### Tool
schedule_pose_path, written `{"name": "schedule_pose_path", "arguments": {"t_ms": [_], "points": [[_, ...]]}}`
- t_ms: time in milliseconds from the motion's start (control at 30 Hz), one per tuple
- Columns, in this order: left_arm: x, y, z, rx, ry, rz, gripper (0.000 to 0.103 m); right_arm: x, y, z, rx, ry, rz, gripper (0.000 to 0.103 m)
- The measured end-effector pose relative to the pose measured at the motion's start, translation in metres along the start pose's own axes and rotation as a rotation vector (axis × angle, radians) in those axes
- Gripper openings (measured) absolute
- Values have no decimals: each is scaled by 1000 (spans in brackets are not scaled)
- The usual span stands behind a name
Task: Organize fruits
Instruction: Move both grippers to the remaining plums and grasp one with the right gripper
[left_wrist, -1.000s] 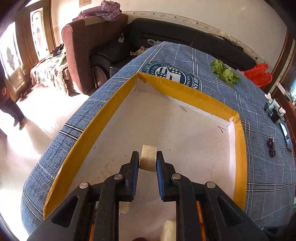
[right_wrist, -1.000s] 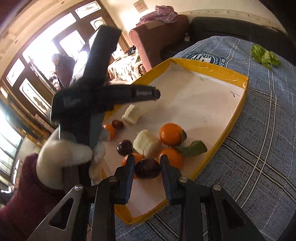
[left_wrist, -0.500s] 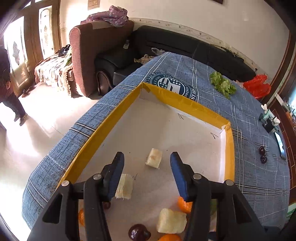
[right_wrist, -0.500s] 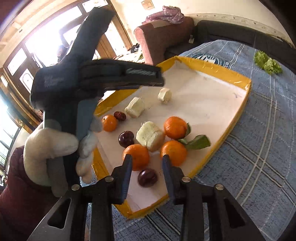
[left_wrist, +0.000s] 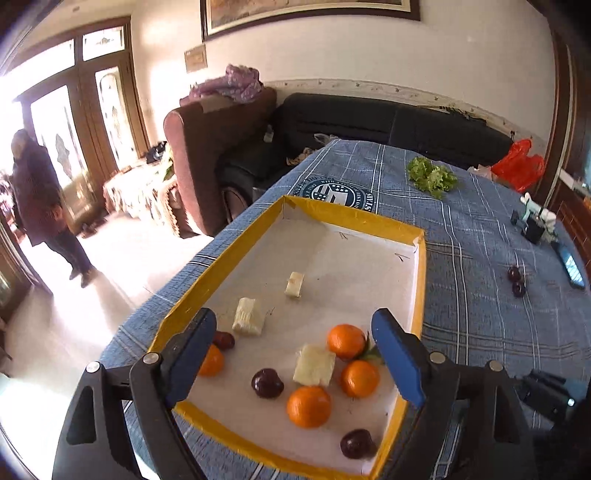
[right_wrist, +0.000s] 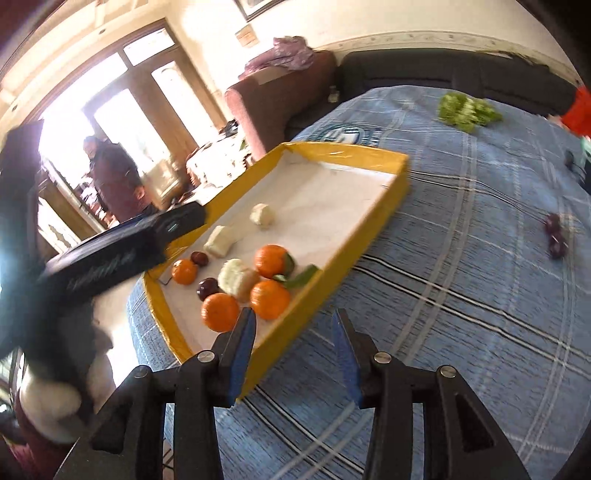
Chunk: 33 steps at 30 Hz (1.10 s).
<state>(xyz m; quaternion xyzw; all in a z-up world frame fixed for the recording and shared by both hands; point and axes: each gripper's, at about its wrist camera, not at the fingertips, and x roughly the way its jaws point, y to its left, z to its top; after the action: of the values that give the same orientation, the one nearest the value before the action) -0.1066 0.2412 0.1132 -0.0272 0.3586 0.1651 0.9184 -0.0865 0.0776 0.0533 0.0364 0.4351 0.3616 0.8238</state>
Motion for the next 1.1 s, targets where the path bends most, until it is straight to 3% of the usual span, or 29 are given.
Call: {"name": "schedule_pose_path", "arguments": {"t_ms": [300, 767, 1100], "points": [[-36, -29, -19, 73, -16, 1, 86, -30, -29, -18, 78, -36, -20, 50], [-40, -59, -29, 124, 21, -30, 86, -64, -69, -39, 128, -82, -65, 57], [-18, -89, -40, 120, 165, -316, 86, -81, -148, -42, 256, -102, -172, 57]]}}
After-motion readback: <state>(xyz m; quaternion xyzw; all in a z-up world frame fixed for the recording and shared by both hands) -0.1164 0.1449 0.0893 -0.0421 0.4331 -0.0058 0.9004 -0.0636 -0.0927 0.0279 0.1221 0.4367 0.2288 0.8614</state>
